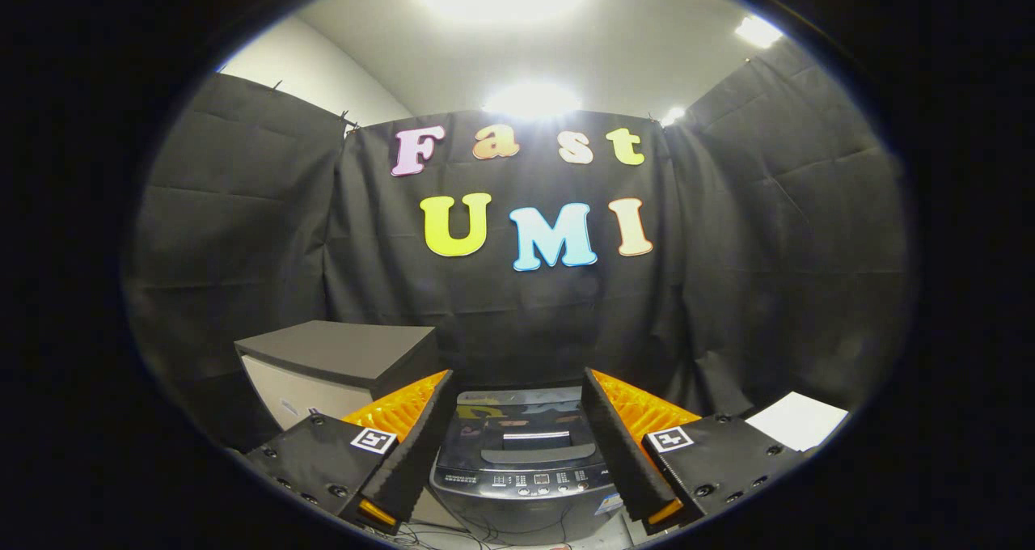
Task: Put the clothes into the washing machine and then close the washing machine lid.
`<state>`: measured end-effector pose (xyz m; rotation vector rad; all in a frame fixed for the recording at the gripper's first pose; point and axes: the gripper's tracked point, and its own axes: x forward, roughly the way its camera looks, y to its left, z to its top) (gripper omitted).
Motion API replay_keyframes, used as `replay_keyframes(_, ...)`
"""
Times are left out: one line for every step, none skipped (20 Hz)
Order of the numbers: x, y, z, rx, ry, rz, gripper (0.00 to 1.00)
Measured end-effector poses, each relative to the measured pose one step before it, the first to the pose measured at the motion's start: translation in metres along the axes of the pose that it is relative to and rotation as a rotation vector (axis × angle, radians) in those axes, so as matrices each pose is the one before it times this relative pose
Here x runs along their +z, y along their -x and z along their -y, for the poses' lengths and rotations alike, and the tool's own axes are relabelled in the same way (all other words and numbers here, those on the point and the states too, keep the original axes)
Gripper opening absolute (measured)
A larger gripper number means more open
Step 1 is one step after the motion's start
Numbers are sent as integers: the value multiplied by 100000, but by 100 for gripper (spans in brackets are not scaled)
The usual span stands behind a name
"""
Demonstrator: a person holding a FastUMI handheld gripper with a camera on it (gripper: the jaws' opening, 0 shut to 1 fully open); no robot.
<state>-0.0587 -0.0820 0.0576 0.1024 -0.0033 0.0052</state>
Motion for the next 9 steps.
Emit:
replay_keyframes(-233, 372, 32, 334, 138, -409, 97)
replay_keyframes(-11, 438, 117, -159, 394, 437, 97)
replay_keyframes(191, 306, 364, -567, 291, 460, 97)
replay_keyframes(170, 299, 195, -150, -8, 446, 97)
replay_keyframes(45, 211, 19, 24, -166, 240, 97)
replay_keyframes(55, 200, 37, 12, 327, 47, 97)
replay_keyframes(140, 168, 121, -185, 232, 612, 97)
replay_keyframes(194, 201, 8, 122, 445, 504, 97)
replay_keyframes(175, 181, -44, 168, 324, 815, 97)
